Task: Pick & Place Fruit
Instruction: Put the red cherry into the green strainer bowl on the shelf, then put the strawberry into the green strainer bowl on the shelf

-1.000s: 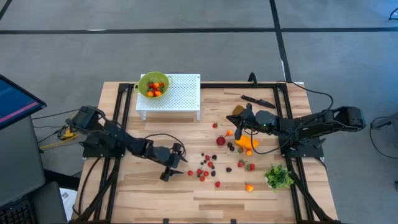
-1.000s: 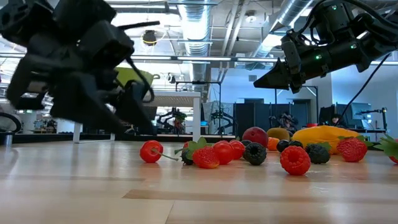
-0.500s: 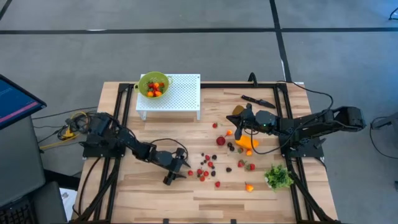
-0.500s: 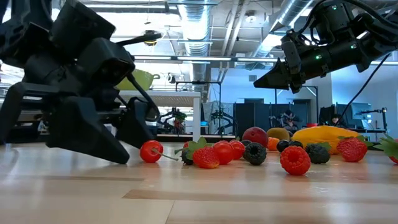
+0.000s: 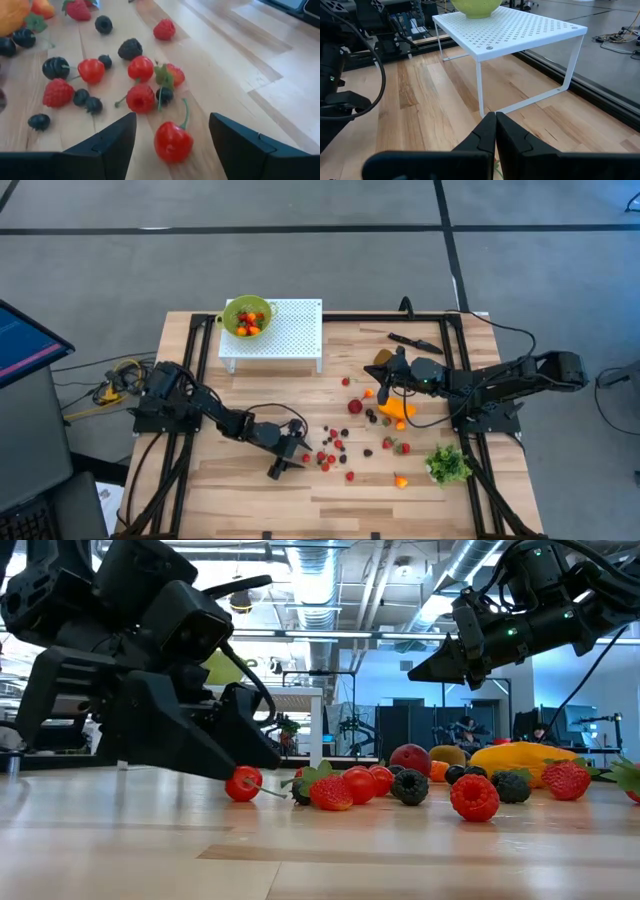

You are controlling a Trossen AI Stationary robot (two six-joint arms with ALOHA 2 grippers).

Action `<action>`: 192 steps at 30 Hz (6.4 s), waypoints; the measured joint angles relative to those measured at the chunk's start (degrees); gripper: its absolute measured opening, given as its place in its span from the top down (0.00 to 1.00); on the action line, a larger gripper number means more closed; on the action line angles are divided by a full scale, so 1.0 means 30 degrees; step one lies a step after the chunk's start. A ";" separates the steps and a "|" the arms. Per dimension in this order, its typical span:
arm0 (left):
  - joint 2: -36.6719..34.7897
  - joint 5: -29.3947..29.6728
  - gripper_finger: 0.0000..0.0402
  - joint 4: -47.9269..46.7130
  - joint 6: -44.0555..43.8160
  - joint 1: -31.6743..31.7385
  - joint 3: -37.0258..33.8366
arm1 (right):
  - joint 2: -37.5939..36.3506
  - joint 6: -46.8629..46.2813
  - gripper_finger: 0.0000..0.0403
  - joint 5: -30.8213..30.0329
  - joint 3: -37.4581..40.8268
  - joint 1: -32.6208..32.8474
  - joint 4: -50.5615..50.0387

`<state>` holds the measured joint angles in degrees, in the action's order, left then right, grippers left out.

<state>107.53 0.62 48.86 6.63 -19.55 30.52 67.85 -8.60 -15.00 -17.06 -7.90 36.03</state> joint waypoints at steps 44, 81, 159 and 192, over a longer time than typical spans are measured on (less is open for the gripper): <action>0.1749 -0.0816 0.69 0.0342 -0.0948 0.0000 0.0670 | 0.0000 0.0000 0.99 0.0000 -0.0007 -0.0006 0.0000; -1.7853 1.7661 0.74 -0.3102 0.9648 0.8965 -0.0204 | 0.0000 0.0000 0.99 0.0000 0.0000 -0.0003 -0.0007; 0.2645 0.4291 0.29 -0.0273 -0.3915 -0.1670 0.2317 | 0.0000 0.0000 0.99 0.0000 0.0000 0.0001 0.0000; 0.2681 0.4342 0.99 -0.0001 -0.4809 -0.1596 0.2251 | 0.0002 0.0000 0.99 0.0000 0.0000 -0.0005 -0.0005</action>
<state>115.57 13.65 48.86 -7.79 -24.34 37.28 67.86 -8.60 -15.00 -17.06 -7.92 36.02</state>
